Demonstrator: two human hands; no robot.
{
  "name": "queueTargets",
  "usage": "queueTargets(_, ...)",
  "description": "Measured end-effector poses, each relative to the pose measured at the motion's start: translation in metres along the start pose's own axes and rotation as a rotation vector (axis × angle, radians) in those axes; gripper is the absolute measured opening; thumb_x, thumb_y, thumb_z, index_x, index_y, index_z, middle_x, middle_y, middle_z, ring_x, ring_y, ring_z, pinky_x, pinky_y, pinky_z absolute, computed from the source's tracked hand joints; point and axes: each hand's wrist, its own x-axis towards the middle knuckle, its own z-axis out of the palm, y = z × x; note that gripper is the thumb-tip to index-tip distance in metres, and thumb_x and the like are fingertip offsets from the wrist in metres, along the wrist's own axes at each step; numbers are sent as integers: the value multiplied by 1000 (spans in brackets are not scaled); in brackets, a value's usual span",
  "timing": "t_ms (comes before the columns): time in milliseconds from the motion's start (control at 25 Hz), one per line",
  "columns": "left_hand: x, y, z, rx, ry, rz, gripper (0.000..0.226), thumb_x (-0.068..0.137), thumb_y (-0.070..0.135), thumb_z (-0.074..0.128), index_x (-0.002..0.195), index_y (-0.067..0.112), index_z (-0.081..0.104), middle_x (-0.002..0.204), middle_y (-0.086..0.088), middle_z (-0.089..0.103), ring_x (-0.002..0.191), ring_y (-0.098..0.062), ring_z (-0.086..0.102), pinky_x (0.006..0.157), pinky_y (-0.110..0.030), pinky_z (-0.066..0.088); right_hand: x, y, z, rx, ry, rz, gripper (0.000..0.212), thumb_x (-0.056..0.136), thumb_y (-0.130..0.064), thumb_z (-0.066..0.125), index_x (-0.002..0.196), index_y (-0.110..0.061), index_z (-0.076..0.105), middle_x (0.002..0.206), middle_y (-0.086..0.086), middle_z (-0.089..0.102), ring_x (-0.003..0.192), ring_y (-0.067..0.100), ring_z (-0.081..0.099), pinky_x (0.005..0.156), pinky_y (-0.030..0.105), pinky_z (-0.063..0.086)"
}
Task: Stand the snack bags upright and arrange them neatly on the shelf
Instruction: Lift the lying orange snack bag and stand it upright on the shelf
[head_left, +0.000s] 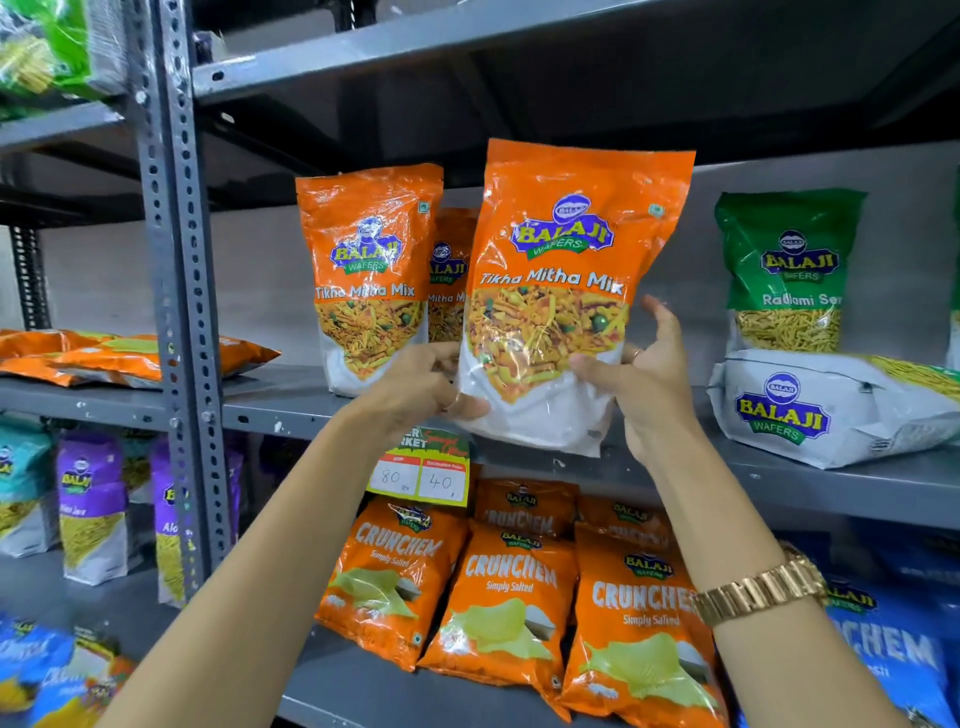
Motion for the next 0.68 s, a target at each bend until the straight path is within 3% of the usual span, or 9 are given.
queueTargets(80, -3, -3, 3, 23, 21, 21, 64, 58, -4, 77, 117, 6, 56, 110, -18, 57, 99, -27, 54, 69, -34, 54, -4, 0, -3, 35, -32, -30, 71, 69, 13, 68, 128, -12, 39, 97, 4, 64, 86, 15, 63, 61, 18, 56)
queueTargets(200, -4, -3, 9, -12, 55, 42, 60, 66, -11, 73, 108, 19, 43, 97, 8, 49, 91, -14, 49, 78, -37, 47, -5, 3, -7, 92, -59, -67, 55, 64, 12, 69, 109, -14, 51, 88, -2, 70, 83, 14, 67, 64, 21, 58)
queueTargets(280, -2, -5, 12, -20, 55, 60, 63, 68, -15, 71, 113, 18, 42, 112, -1, 53, 109, -25, 49, 92, -43, 45, -3, 4, -9, 94, -71, -103, 48, 64, 12, 68, 99, -19, 56, 75, -10, 75, 76, 7, 70, 62, 22, 58)
queueTargets(400, 3, -6, 13, -33, 35, 64, 70, 63, -11, 76, 119, 14, 43, 134, -3, 48, 125, -23, 42, 103, -43, 41, 4, 5, -11, 76, -67, -131, 45, 69, 15, 66, 100, -16, 56, 70, -15, 75, 72, 1, 70, 60, 18, 56)
queueTargets(600, 28, -1, 13, -42, 35, 86, 83, 58, -5, 81, 129, 10, 41, 138, -8, 49, 130, -26, 42, 99, -40, 44, 28, 3, -11, 3, -62, -139, 48, 70, 12, 67, 106, -14, 52, 87, -6, 68, 78, 4, 68, 65, 19, 57)
queueTargets(680, 40, -2, 19, -44, 57, 79, 81, 61, -5, 79, 130, 9, 40, 135, -2, 48, 129, -25, 41, 90, -38, 51, 42, 6, -12, -64, -57, -127, 48, 71, 11, 68, 109, -14, 51, 91, -5, 65, 84, 7, 65, 68, 21, 57)
